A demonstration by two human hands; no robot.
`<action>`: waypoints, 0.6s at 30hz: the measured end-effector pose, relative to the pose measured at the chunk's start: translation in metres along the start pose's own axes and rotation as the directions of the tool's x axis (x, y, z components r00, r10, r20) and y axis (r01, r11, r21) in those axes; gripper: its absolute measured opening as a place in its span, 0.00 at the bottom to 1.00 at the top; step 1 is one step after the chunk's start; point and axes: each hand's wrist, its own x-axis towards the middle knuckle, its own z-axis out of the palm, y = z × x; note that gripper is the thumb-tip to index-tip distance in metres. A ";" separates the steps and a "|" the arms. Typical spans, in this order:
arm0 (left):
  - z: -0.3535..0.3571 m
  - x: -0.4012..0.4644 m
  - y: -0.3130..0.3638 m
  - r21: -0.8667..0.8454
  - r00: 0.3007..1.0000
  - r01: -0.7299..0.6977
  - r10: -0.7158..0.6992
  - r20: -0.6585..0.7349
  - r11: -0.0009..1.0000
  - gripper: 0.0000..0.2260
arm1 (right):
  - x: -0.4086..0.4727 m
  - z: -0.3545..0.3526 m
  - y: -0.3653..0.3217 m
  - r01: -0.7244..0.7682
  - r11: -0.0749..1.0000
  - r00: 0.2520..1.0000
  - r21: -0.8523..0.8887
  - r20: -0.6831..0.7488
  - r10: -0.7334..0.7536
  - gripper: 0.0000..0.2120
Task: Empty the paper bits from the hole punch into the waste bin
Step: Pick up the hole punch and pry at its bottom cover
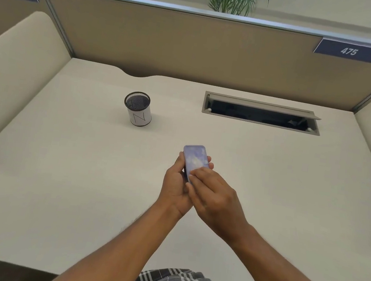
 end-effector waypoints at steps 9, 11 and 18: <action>0.002 0.001 0.003 0.023 1.000 -0.014 0.014 -0.006 1.000 0.29 | 0.000 -0.007 0.011 -0.013 0.993 0.995 0.115 0.099 0.002 0.09; 0.003 0.001 0.005 0.036 0.999 -0.032 0.032 0.007 0.999 0.27 | 0.000 -0.014 0.023 -0.025 0.990 0.993 0.141 0.121 0.008 0.11; 0.003 0.000 0.007 0.100 0.998 -0.038 0.034 0.047 0.994 0.23 | 0.005 -0.035 0.048 0.048 0.987 0.957 0.153 0.277 -0.090 0.13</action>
